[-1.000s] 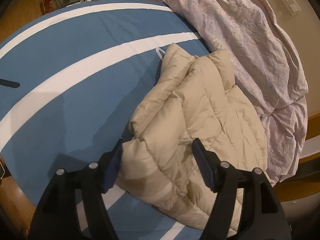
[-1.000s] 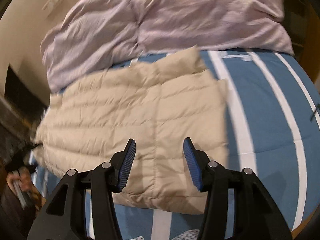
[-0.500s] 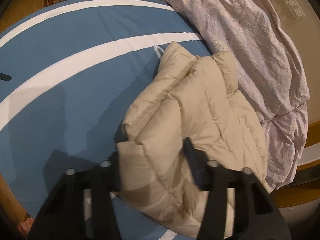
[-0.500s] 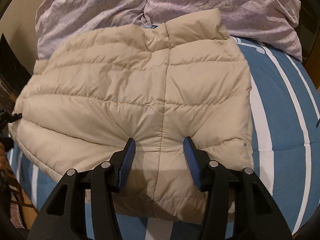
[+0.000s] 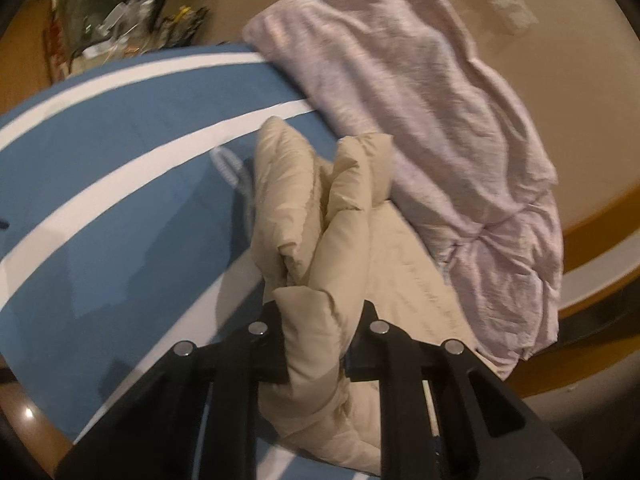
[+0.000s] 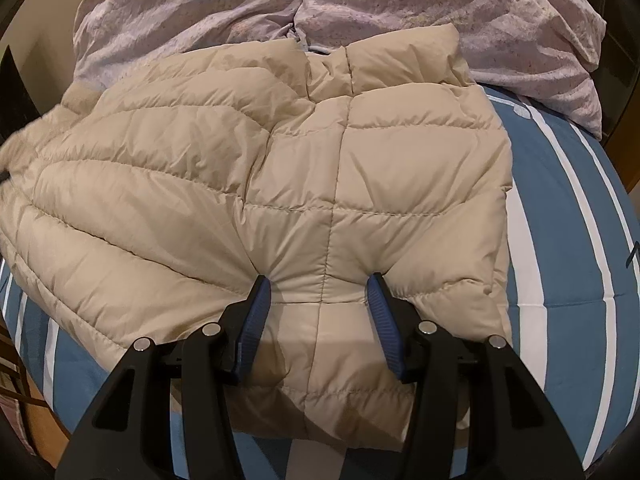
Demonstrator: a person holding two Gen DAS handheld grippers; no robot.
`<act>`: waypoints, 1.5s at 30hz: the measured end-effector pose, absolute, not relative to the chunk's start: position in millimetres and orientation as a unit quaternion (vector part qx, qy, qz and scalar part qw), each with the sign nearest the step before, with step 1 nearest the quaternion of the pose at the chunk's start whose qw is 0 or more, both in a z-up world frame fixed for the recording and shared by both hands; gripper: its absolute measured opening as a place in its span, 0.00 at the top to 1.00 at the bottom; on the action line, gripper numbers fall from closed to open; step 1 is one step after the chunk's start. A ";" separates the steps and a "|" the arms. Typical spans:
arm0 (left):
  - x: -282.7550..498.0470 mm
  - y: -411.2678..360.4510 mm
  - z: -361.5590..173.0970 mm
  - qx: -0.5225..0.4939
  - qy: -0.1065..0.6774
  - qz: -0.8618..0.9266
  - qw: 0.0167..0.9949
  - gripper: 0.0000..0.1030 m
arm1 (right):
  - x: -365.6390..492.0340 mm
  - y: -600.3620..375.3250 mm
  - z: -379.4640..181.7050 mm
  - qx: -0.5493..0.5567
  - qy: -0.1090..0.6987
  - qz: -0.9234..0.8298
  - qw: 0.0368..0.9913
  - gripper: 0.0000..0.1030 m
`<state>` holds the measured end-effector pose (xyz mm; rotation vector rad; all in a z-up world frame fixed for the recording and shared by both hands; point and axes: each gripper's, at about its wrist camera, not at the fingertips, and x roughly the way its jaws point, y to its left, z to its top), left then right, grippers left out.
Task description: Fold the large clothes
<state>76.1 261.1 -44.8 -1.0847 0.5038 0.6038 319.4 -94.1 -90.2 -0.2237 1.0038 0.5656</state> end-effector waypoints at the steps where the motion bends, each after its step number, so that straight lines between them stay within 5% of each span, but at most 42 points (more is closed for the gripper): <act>1: 80.3 257.2 -36.6 -0.497 0.230 0.272 0.791 0.84 | 319.5 -94.6 -90.1 -0.105 0.474 0.267 0.833 0.49; 21: 177.1 135.1 66.6 -0.379 0.231 0.095 0.891 0.85 | 322.3 -94.7 -90.0 -0.082 0.482 0.268 0.830 0.49; 45: 283.0 28.1 31.0 -0.342 0.349 -0.054 0.871 0.84 | 315.1 -112.5 -92.4 -0.052 0.474 0.283 0.832 0.49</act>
